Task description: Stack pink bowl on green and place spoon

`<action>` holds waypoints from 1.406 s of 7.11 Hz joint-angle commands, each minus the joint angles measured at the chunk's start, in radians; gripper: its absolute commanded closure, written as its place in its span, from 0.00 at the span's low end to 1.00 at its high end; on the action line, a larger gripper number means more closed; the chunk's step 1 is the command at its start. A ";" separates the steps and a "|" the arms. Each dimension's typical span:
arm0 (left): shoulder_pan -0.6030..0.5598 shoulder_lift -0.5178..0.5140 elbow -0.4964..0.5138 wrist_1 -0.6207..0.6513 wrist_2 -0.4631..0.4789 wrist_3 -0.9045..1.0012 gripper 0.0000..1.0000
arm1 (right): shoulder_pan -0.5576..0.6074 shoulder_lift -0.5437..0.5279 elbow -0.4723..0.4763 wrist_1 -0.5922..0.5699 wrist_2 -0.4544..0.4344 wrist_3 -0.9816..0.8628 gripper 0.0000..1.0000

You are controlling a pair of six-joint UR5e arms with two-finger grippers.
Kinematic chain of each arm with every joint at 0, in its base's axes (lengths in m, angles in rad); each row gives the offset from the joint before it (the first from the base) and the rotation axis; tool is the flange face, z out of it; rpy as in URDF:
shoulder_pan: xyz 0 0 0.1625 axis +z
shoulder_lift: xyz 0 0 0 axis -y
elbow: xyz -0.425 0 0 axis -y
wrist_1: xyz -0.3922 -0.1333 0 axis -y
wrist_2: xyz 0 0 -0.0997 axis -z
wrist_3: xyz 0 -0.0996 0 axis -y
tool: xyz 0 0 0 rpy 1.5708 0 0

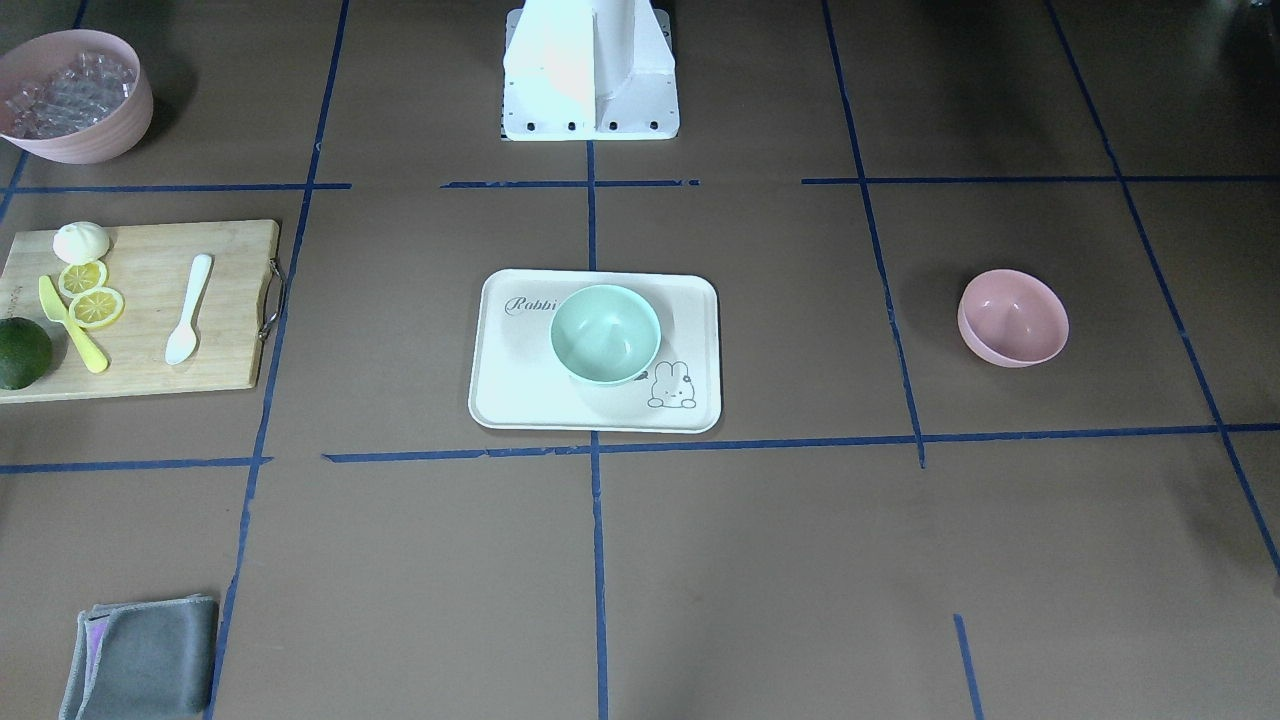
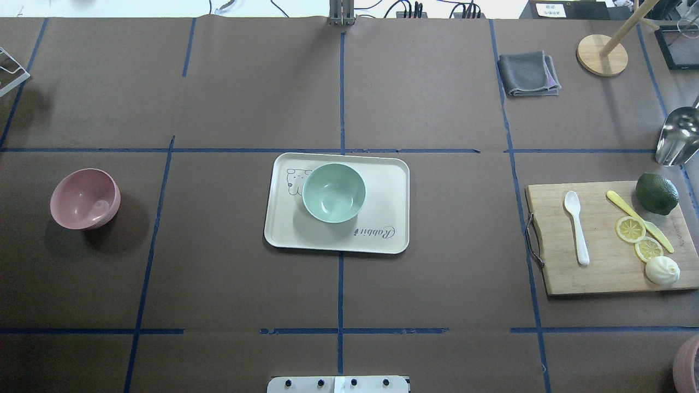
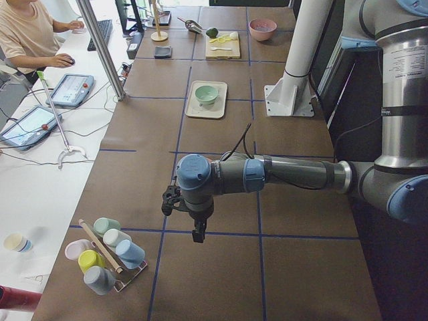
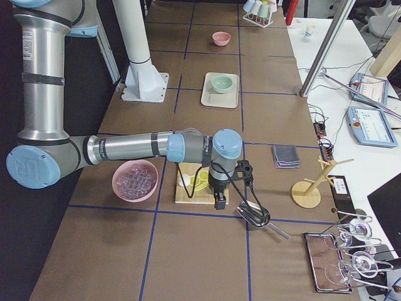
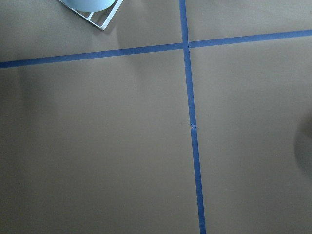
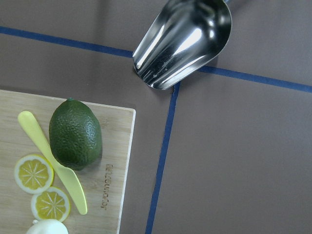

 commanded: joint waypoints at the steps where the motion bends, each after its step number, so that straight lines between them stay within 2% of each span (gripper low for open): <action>1: 0.003 -0.005 -0.005 -0.003 0.002 -0.002 0.00 | -0.001 0.000 0.000 0.002 0.002 0.003 0.00; 3: 0.023 -0.028 -0.018 -0.007 0.011 -0.002 0.00 | -0.001 0.009 0.003 0.002 0.004 0.006 0.00; 4: 0.024 -0.044 -0.007 -0.051 0.011 -0.010 0.00 | -0.002 0.014 0.003 0.002 0.004 0.005 0.00; 5: 0.033 -0.086 0.060 -0.173 0.011 -0.013 0.00 | -0.002 0.017 0.003 0.002 0.005 0.005 0.00; 6: 0.046 -0.154 0.155 -0.232 -0.021 -0.010 0.00 | -0.004 0.023 0.003 0.002 0.004 0.005 0.00; 8: 0.137 -0.162 0.194 -0.353 -0.031 -0.031 0.00 | -0.004 0.023 0.004 0.002 0.005 0.005 0.00; 9: 0.240 -0.163 0.191 -0.365 -0.026 -0.215 0.00 | -0.004 0.025 0.004 0.002 0.005 0.005 0.00; 10: 0.313 -0.165 0.186 -0.438 -0.021 -0.408 0.00 | -0.004 0.025 0.006 0.002 0.007 0.005 0.00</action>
